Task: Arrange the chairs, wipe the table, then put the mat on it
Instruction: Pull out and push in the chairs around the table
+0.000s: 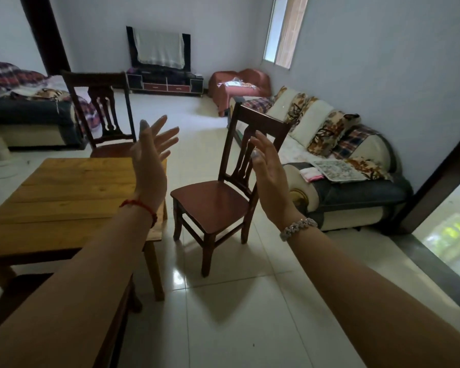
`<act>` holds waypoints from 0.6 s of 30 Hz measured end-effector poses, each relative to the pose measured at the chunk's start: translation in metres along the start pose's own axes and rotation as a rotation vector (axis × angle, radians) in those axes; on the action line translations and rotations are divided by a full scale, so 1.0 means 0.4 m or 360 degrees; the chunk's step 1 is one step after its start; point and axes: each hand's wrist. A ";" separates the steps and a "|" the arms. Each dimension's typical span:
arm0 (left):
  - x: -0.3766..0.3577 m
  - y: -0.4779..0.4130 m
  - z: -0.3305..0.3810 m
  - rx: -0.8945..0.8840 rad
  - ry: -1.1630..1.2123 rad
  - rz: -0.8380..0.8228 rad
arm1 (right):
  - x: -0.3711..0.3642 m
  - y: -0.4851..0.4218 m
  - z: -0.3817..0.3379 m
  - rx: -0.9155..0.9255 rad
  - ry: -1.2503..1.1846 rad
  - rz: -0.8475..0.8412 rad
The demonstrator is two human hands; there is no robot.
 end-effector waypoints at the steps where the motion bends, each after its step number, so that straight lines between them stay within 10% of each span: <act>1: -0.035 -0.020 -0.025 -0.0004 -0.0006 -0.0009 | 0.008 -0.033 0.028 0.0007 -0.0008 0.0015; 18: -0.671 -0.297 -0.273 -0.0027 -0.0141 -0.0117 | 0.178 -0.619 0.474 -0.0015 0.0036 -0.0013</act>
Point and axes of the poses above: each hand's wrist, its own y-axis away from the middle knuckle, its own x-axis out of the back of the hand, z = x × y, and after that the axes turned 9 degrees about z, right-handed
